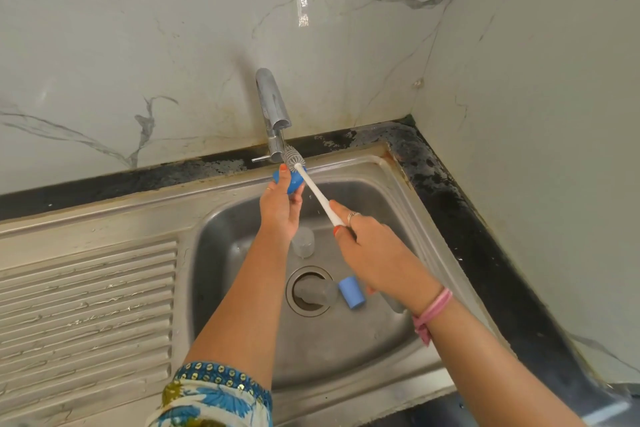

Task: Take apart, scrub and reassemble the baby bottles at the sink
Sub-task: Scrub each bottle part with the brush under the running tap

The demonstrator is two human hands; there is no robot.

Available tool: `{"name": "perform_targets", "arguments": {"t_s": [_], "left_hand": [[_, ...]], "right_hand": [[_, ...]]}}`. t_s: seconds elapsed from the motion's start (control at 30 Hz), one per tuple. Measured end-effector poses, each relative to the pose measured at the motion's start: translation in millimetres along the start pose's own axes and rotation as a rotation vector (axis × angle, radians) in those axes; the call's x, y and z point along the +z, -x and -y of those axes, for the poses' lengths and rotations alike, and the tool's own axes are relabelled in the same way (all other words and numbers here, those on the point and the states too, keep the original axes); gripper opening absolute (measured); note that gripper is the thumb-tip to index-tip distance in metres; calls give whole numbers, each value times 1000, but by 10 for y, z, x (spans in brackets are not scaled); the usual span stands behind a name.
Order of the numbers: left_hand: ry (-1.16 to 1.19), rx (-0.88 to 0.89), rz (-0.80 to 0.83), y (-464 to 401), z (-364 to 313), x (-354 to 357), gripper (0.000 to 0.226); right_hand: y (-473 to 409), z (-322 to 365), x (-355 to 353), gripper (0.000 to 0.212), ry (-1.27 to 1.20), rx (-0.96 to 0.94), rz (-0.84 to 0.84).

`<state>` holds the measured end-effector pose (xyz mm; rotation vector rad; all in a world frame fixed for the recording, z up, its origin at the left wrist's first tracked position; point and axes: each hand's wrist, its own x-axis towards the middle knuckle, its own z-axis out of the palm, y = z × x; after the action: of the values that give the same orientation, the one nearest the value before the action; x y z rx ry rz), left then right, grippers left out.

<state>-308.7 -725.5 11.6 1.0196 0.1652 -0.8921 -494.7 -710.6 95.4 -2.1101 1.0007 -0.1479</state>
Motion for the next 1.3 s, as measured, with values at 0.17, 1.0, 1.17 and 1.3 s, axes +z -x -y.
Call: {"name": "perform_targets", "arguments": {"t_s": [0.17,1.0,1.17,1.3], "left_hand": [[-388,214,144,-62,-16,-193,12],[-847,497,204,-41,-78,-299,31],[-597,259,200,5,-27,-309,25],[-531,283,161,18,21,-329,24]], "right_hand": [[-17,1,51,48,-2,17,-8],[34,9,89,48,28,-6,3],[63,-22,158,47,-59,51,56],[-35,-62,155,47,-208,64,67]]}}
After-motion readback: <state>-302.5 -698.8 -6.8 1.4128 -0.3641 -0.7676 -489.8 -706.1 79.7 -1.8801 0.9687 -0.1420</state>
